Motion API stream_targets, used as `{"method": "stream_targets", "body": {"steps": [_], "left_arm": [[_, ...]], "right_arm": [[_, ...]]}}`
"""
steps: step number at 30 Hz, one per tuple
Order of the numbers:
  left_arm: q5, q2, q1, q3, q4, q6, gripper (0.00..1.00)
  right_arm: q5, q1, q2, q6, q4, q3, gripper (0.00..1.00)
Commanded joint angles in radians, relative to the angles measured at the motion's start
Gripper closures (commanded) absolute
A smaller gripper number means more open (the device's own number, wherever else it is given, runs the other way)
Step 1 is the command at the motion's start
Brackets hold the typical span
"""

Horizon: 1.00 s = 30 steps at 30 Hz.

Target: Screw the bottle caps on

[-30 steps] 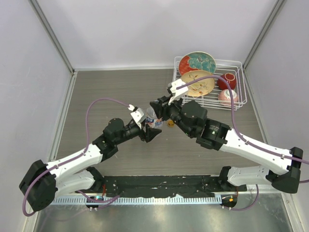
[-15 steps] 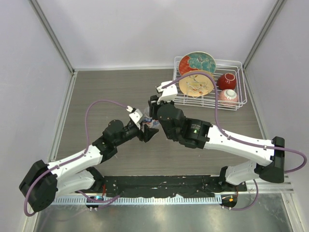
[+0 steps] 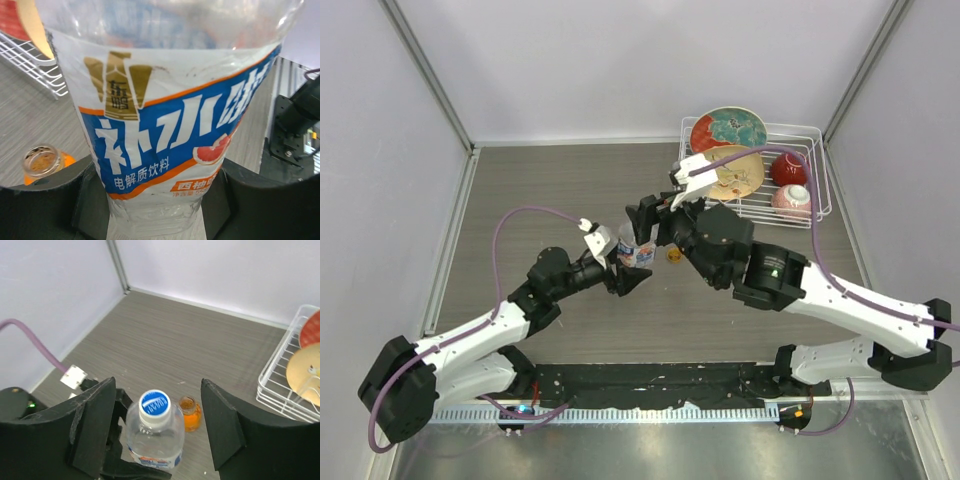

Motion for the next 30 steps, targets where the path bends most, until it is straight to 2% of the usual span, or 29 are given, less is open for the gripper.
{"method": "stream_targets", "body": {"steps": [1,4,5,8,11,12,15,19,30], "left_arm": [[0.131,-0.021,0.012,0.013,0.059,-0.010,0.98],[0.227,-0.023,0.018,0.015,0.071,-0.009,1.00],[0.254,-0.023,0.016,0.016,0.074,-0.007,1.00],[0.372,-0.026,0.016,0.019,0.087,0.000,1.00],[0.462,-0.027,0.016,0.016,0.119,0.014,1.00],[0.464,-0.027,0.016,0.019,0.114,0.013,1.00],[0.478,-0.024,0.015,0.021,0.114,-0.001,1.00],[0.495,-0.026,0.016,0.026,0.113,-0.019,1.00],[0.461,-0.021,0.016,0.026,0.114,-0.043,1.00]], "right_arm": [[-0.244,-0.046,-0.066,-0.030,-0.044,0.069,0.26],[-0.553,-0.187,-0.114,-0.045,-0.038,0.039,0.26],[-0.845,-0.282,-0.143,-0.053,-0.031,0.026,0.26],[-1.178,-0.390,-0.174,-0.094,-0.015,-0.015,0.26],[-1.334,-0.485,-0.166,-0.091,-0.015,-0.015,0.26],[-1.436,-0.512,-0.151,-0.089,-0.015,-0.011,0.26],[-1.613,-0.531,-0.106,-0.080,-0.006,-0.002,0.27],[-1.741,-0.543,-0.068,-0.089,0.000,-0.003,0.30],[-1.801,-0.545,-0.039,-0.085,0.023,-0.040,0.36]]}}
